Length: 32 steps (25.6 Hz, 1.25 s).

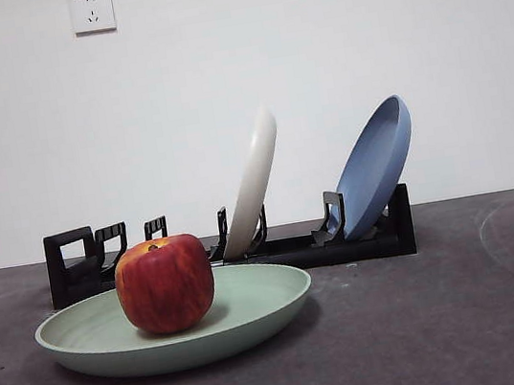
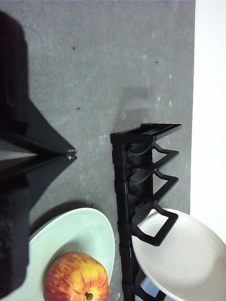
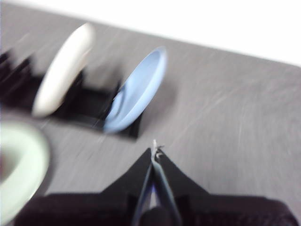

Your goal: Take the green plate from the plate rack,put the plate on the table,take the apple from the table,put the apple in the plate

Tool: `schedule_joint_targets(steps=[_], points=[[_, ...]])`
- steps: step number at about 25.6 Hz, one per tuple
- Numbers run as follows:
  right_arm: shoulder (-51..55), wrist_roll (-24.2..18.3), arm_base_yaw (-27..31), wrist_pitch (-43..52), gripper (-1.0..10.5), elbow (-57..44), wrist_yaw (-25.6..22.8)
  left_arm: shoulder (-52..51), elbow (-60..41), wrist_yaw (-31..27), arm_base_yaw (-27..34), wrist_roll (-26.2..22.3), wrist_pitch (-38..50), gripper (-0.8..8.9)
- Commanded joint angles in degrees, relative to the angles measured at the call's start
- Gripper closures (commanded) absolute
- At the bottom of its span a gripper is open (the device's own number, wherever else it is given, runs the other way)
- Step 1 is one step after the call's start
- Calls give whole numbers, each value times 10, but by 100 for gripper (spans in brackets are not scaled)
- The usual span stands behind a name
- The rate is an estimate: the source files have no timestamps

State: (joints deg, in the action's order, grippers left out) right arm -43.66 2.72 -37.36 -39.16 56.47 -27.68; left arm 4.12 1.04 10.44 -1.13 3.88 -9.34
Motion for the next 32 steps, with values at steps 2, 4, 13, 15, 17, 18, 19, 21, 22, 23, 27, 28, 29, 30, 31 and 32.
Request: schedule_joint_targets(steps=[2,4,13,15,17,18,19,21,22,23,27,28,29,30,31,32], points=[[47,-56,133,231,946,-195,160,0,-5,0,1,-7,4,817],[80,-55,211,325,946,-296,238,0,-5,0,1,-7,4,817],[234,-37,342,361,946,-477,273,0,-5,0,1,-7,4,817],[272,-22,351,362,946,-505,273,0,-5,0,1,-7,4,817],[309,-10,352,362,946,-534,273,0,-5,0,1,-7,4,817],[323,-2,352,362,946,-549,273,0,-5,0,1,-7,4,817],[337,4,352,341,946,-556,272,0,-5,0,1,-7,4,817],[351,0,352,305,946,-556,270,0,-5,0,1,-7,4,817],[357,-3,352,295,946,-556,270,0,-5,0,1,-7,4,817],[365,-6,352,282,946,-556,270,0,-5,0,1,-7,4,817],[400,-14,352,282,946,-556,271,0,-5,0,1,-7,4,817],[405,-15,352,282,946,-556,270,0,-5,0,1,-7,4,817],[412,-14,352,282,946,-556,270,0,-5,0,1,-7,4,817],[419,-15,352,282,946,-556,270,0,-5,0,1,-7,4,817],[428,-16,352,282,946,-556,270,0,-5,0,1,-7,4,817],[432,-16,352,283,946,-556,269,0,-5,0,1,-7,4,817]])
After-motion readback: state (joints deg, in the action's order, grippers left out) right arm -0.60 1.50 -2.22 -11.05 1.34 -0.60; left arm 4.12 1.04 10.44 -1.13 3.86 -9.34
